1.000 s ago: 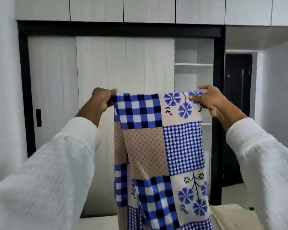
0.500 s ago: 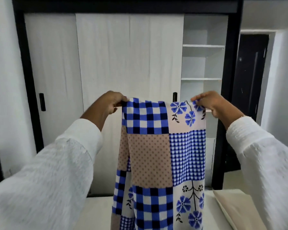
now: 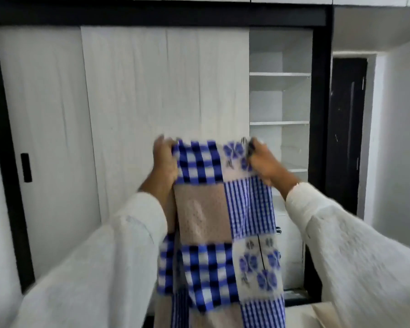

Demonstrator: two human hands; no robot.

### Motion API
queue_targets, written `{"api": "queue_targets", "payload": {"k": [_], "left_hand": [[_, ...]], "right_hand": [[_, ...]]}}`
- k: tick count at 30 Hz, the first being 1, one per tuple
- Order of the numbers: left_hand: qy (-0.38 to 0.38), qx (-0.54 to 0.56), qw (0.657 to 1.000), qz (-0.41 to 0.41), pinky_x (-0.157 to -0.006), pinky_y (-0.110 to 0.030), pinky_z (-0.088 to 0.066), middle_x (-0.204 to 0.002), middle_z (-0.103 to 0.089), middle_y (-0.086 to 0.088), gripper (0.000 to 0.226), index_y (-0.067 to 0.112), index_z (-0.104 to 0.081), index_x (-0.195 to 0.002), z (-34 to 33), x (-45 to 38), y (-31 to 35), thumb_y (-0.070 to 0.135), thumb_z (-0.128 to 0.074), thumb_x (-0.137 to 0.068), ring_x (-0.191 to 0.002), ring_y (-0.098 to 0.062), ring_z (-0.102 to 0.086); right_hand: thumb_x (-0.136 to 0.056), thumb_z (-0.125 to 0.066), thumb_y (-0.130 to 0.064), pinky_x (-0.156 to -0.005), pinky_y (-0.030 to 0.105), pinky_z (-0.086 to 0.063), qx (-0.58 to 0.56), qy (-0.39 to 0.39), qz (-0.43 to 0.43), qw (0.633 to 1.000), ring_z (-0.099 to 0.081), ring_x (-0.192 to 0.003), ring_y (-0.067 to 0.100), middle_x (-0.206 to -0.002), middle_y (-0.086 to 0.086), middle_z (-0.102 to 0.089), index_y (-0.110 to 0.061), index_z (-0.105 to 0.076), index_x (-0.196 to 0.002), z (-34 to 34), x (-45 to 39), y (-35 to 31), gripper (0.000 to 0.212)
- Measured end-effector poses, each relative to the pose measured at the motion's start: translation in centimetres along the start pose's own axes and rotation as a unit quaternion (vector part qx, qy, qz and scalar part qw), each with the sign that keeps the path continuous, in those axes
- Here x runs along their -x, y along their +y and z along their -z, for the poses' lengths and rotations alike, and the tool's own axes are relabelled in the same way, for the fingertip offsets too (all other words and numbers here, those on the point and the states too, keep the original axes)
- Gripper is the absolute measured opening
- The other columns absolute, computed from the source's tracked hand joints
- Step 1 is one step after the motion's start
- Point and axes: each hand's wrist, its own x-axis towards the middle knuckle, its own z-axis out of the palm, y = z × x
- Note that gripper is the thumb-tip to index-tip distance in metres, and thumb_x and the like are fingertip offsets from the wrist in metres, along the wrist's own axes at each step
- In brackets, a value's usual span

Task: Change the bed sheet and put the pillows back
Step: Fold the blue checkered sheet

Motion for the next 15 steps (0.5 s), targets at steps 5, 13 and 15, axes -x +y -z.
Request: {"api": "queue_targets", "payload": {"k": [5,13,15], "left_hand": [[-0.111,0.134,0.976,-0.134,-0.062,-0.026,-0.055,-0.065,-0.067,-0.009,0.020,0.002,-0.059,-0.077,-6.4,-0.4,9.9,0.004,-0.043,-0.089,-0.062,-0.019,-0.065],[-0.022,0.094,0.992,-0.081,-0.087,-0.033,-0.045,-0.081,-0.069,-0.004,0.038,0.009,-0.069,-0.073,-1.1,10.7,8.2,0.024,-0.040,-0.093,-0.089,-0.021,-0.060],[0.003,0.069,0.997,-0.033,-0.078,-0.031,-0.046,-0.076,-0.066,-0.003,0.028,0.008,-0.062,-0.082,1.8,14.0,5.7,0.026,-0.042,-0.091,-0.081,-0.020,-0.059]], "right_hand": [[-0.073,-0.046,-0.009,-0.095,0.048,-0.049,-0.005,0.083,0.187,0.979,-0.055,-0.112,0.031,-0.127,0.023,-0.046,-0.027,-0.050,-0.108,5.0,-6.3,-6.1,0.040],[-0.085,-0.041,0.006,-0.062,0.015,-0.049,-0.163,0.100,0.052,0.980,-0.060,-0.078,0.007,-0.097,0.001,-0.063,-0.010,-0.051,-0.117,4.5,6.8,-6.7,0.037],[-0.082,-0.047,0.003,-0.056,0.014,-0.046,-0.226,0.154,-0.026,0.961,-0.059,-0.066,0.004,-0.081,-0.003,-0.068,-0.006,-0.059,-0.113,3.5,11.0,-4.5,0.034]]}}
